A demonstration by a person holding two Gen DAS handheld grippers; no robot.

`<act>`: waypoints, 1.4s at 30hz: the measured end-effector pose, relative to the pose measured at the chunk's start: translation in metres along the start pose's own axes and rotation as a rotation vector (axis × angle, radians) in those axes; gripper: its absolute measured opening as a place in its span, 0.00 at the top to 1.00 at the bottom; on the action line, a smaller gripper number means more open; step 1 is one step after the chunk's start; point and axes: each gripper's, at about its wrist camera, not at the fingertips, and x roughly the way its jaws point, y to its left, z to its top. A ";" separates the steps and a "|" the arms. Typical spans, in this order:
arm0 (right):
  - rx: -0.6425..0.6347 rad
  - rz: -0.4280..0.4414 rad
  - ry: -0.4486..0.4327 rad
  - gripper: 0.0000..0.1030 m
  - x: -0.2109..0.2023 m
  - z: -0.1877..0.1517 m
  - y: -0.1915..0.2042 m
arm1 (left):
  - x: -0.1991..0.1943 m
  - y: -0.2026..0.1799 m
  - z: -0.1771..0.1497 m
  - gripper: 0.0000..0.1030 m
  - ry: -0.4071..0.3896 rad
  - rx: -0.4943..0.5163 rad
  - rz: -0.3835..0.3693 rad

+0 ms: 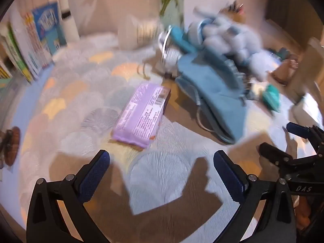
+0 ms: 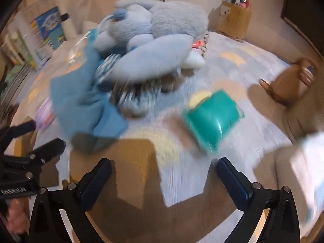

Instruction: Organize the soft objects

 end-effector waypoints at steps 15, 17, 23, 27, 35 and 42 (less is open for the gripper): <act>0.054 -0.028 -0.459 0.00 -0.045 0.035 -0.010 | 0.002 -0.002 0.030 0.01 -0.264 0.006 0.024; 0.079 -0.031 -0.440 0.00 -0.031 0.033 -0.015 | 0.002 0.001 0.029 0.01 -0.276 -0.004 0.004; 0.063 -0.047 -0.384 0.00 -0.016 0.036 -0.010 | 0.010 0.008 0.025 0.01 -0.257 -0.019 0.008; 0.030 -0.088 -0.385 0.00 -0.014 0.035 -0.002 | 0.012 0.011 0.026 0.01 -0.241 -0.042 0.002; 0.009 -0.098 -0.383 0.00 -0.016 0.033 -0.002 | 0.010 0.005 0.025 0.01 -0.238 -0.018 0.034; 0.025 -0.081 -0.368 0.00 -0.014 0.033 -0.006 | 0.010 -0.004 0.025 0.01 -0.235 0.008 0.063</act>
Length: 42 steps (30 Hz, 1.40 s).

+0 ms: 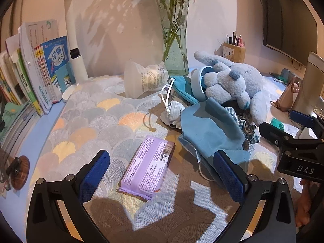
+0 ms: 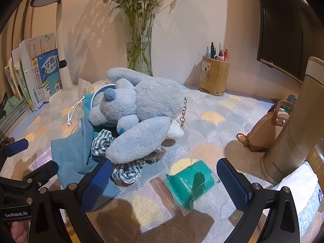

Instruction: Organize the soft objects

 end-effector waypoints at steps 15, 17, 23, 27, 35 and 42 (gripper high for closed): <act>0.012 0.008 0.014 0.00 0.000 -0.001 0.000 | 0.000 0.005 0.001 0.01 0.004 -0.018 -0.016; 0.013 0.007 0.015 0.00 0.000 -0.001 0.001 | 0.001 0.006 0.001 0.01 0.005 -0.023 -0.019; 0.013 0.011 0.018 0.00 0.000 -0.001 0.000 | 0.003 0.010 0.001 0.01 0.020 -0.050 -0.034; 0.038 0.033 0.034 0.00 0.003 0.000 -0.003 | 0.004 0.013 0.001 0.01 0.023 -0.074 -0.046; 0.034 0.035 0.042 0.00 0.004 0.001 -0.004 | 0.004 0.014 0.001 0.01 0.025 -0.074 -0.056; 0.067 0.059 0.069 0.00 0.010 0.003 -0.011 | 0.004 0.013 0.001 0.01 0.027 -0.071 -0.061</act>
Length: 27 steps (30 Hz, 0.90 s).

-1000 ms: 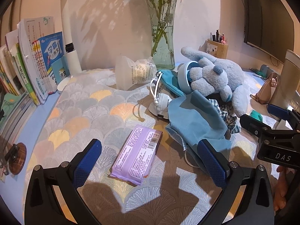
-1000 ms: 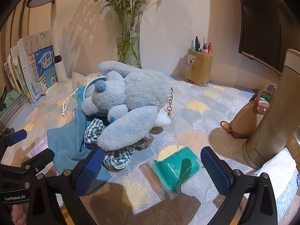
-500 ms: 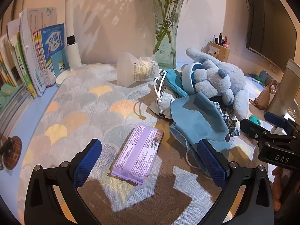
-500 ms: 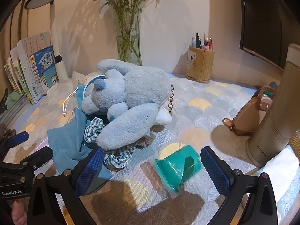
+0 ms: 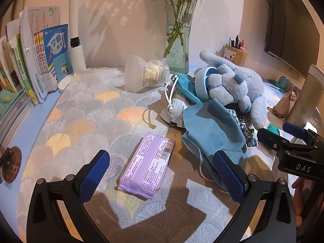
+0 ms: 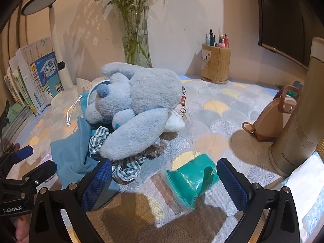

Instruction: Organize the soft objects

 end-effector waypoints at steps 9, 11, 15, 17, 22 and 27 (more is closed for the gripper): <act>-0.013 0.000 0.000 0.00 0.001 -0.001 0.001 | -0.001 -0.001 0.000 0.01 -0.005 0.005 0.002; -0.009 0.001 0.001 0.00 0.001 -0.001 0.001 | -0.001 -0.003 0.000 0.01 -0.008 0.011 0.001; -0.020 -0.008 0.003 0.00 0.001 -0.001 0.002 | 0.000 -0.004 0.002 0.01 0.008 0.015 -0.002; -0.028 -0.023 -0.002 0.00 -0.001 -0.001 0.004 | 0.001 -0.001 0.005 0.01 0.042 0.012 -0.009; -0.064 0.011 -0.041 0.00 -0.021 -0.006 0.016 | -0.024 0.017 0.011 0.01 0.021 0.074 -0.029; -0.061 0.157 -0.007 0.00 -0.039 -0.012 0.041 | -0.033 0.036 0.015 0.03 0.025 0.119 -0.114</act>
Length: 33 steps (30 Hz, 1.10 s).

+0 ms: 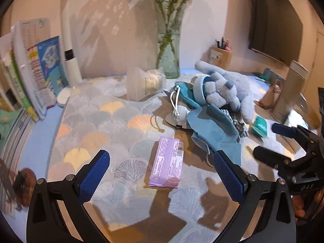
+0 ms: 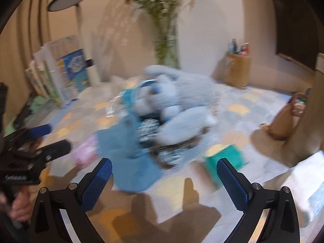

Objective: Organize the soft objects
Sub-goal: 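Grasp the purple packet with the left tool while the right tool grasps the blue cloth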

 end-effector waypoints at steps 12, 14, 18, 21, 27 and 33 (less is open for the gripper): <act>-0.031 0.066 0.186 0.32 0.044 0.000 0.041 | 0.051 0.003 -0.004 0.23 0.175 0.006 -0.132; -0.019 0.070 0.191 0.33 0.050 0.004 0.039 | 0.058 0.001 -0.002 0.31 0.198 0.011 -0.134; -0.003 0.089 0.225 0.67 0.060 0.008 0.036 | 0.065 0.001 -0.004 0.60 0.229 0.004 -0.130; 0.007 0.123 0.204 0.84 0.053 0.006 0.033 | 0.058 0.002 -0.006 0.64 0.208 -0.004 -0.122; 0.009 0.197 0.093 0.91 0.005 0.012 0.031 | 0.036 -0.001 -0.009 0.65 0.155 -0.028 -0.144; 0.009 0.205 0.073 0.91 -0.044 0.008 0.013 | 0.018 -0.011 -0.014 0.65 0.131 -0.042 -0.175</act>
